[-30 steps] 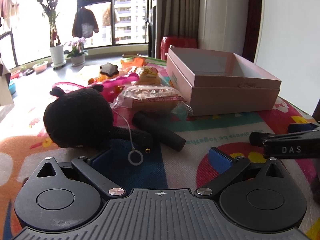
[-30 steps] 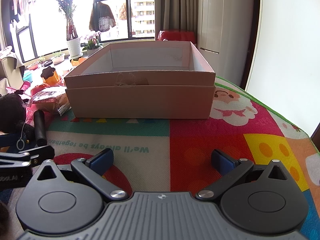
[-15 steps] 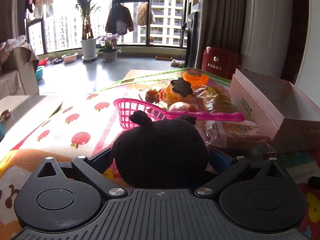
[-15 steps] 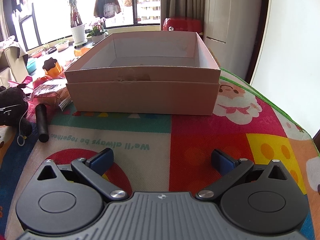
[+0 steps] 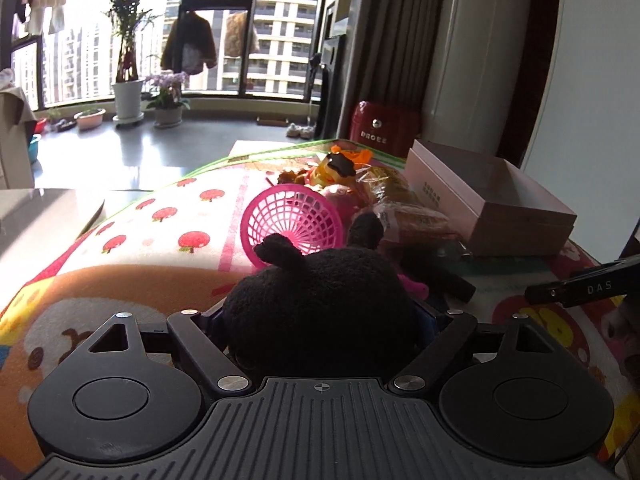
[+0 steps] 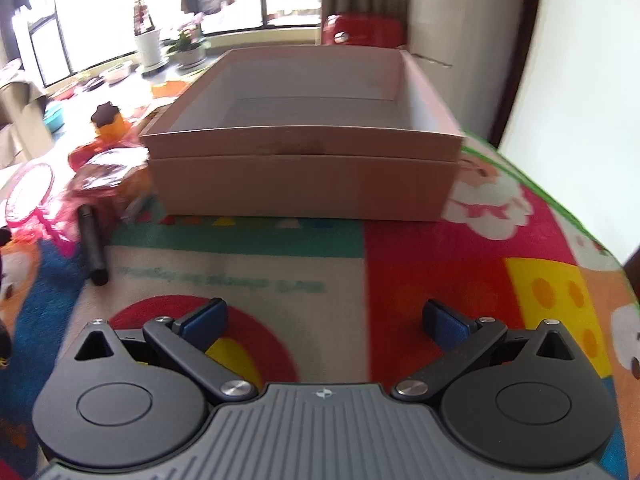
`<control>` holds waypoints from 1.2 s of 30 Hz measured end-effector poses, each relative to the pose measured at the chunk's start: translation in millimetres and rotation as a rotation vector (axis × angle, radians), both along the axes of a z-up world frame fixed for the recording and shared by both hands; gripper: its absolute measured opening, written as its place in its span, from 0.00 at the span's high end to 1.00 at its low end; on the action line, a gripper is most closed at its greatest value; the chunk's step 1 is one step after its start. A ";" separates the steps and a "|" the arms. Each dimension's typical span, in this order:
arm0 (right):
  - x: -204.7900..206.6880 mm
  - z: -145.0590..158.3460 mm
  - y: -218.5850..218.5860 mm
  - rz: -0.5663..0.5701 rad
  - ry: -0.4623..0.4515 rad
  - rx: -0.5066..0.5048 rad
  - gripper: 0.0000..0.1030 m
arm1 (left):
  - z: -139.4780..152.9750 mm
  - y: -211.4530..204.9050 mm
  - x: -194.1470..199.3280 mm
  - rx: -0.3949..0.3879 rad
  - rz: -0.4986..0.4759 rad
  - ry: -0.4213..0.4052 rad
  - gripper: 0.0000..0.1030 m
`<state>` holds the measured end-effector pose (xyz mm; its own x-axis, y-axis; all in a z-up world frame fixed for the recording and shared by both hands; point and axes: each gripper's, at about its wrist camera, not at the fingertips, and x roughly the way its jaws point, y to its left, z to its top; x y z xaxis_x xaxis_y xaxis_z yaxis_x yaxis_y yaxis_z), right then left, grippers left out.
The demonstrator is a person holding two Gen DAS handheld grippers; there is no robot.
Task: Organize objects
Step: 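Grasp the black plush toy with the left tool while the right tool grasps the pink basket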
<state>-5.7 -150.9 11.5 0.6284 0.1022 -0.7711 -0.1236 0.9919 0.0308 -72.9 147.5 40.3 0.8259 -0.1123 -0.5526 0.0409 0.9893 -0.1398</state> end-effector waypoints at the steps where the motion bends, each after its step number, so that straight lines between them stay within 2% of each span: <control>1: -1.8 5.8 10.3 0.042 -0.011 0.012 0.00 | 1.6 8.4 -5.9 -0.009 0.014 -0.008 0.15; 3: -9.3 20.4 42.1 0.119 -0.092 -0.017 0.00 | 4.2 23.6 -14.1 -0.018 0.039 -0.019 0.15; 6: -15.2 37.1 96.9 0.293 -0.209 -0.046 0.00 | 5.5 45.4 -23.3 -0.037 0.069 -0.022 0.15; 11: -2.1 36.1 181.6 0.569 -0.272 -0.096 0.00 | 3.1 72.1 -35.3 -0.066 0.100 -0.015 0.15; 15: 27.9 30.7 227.6 0.631 -0.252 -0.129 0.00 | -1.0 80.1 -34.1 -0.099 0.092 -0.011 0.15; 18: 55.3 21.7 246.1 0.634 -0.153 -0.096 0.00 | -4.5 78.9 -26.3 -0.109 0.075 -0.008 0.15; 21: 69.1 10.7 254.6 0.624 -0.087 -0.093 0.00 | -8.8 79.6 -28.1 -0.114 0.066 0.001 0.15; 22: 71.0 9.2 255.9 0.617 -0.086 -0.094 0.05 | -9.3 80.1 -27.4 -0.115 0.066 0.002 0.15; 23: 71.7 9.4 254.8 0.609 -0.087 -0.091 0.17 | -10.1 80.4 -29.0 -0.117 0.069 0.004 0.15; 24: 72.0 10.5 254.5 0.602 -0.081 -0.087 0.19 | -9.8 80.4 -29.0 -0.119 0.071 0.006 0.15; 29: 43.9 31.1 238.7 0.590 -0.121 -0.084 0.19 | 0.0 68.0 -33.1 -0.085 0.037 0.002 0.15; 33: 1.9 58.8 194.4 0.559 -0.132 -0.011 0.19 | 12.4 37.4 -39.3 -0.056 -0.055 0.006 0.15; 36: -36.1 77.0 138.7 0.492 -0.189 0.011 0.19 | 28.6 2.3 -28.9 -0.027 -0.139 -0.015 0.15</control>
